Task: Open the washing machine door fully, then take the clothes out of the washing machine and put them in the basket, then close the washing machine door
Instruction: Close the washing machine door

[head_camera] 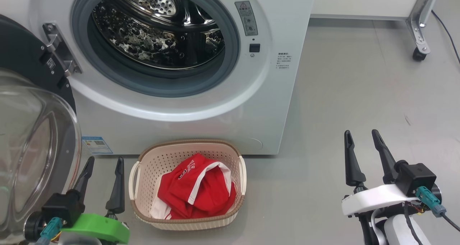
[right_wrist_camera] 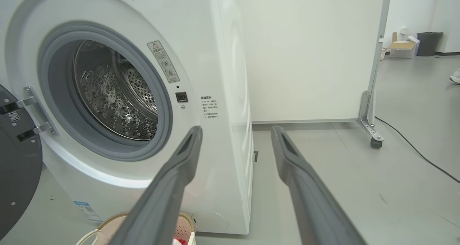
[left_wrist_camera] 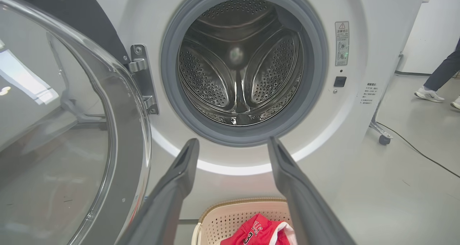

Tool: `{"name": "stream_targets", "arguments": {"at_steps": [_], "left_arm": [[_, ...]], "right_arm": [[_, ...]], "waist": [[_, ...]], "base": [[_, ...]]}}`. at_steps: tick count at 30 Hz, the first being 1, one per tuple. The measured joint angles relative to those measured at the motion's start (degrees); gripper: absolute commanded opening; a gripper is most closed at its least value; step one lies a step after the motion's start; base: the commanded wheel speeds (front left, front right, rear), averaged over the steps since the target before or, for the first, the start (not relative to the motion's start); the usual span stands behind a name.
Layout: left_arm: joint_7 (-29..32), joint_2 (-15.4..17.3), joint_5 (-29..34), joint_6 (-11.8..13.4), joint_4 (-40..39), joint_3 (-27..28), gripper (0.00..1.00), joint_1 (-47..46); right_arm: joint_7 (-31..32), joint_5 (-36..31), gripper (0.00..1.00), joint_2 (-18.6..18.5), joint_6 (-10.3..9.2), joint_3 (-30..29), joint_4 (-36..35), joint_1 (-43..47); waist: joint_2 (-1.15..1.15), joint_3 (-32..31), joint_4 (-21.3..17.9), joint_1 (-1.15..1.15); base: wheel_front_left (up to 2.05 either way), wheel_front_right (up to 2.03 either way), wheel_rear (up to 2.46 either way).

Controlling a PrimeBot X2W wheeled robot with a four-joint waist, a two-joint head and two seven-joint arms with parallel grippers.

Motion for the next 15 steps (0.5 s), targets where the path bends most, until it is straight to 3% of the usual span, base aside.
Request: {"name": "stream_targets", "arguments": {"at_steps": [15], "left_arm": [[0.0, 0.0, 0.5, 0.0, -1.2, 0.0, 1.00, 0.0]], "right_arm": [[0.0, 0.0, 1.00, 0.0, 0.00, 0.1, 0.1, 0.0]], "waist": [[0.00, 0.4, 0.2, 0.00]], "base": [[-1.17, 1.17, 0.00]]}}
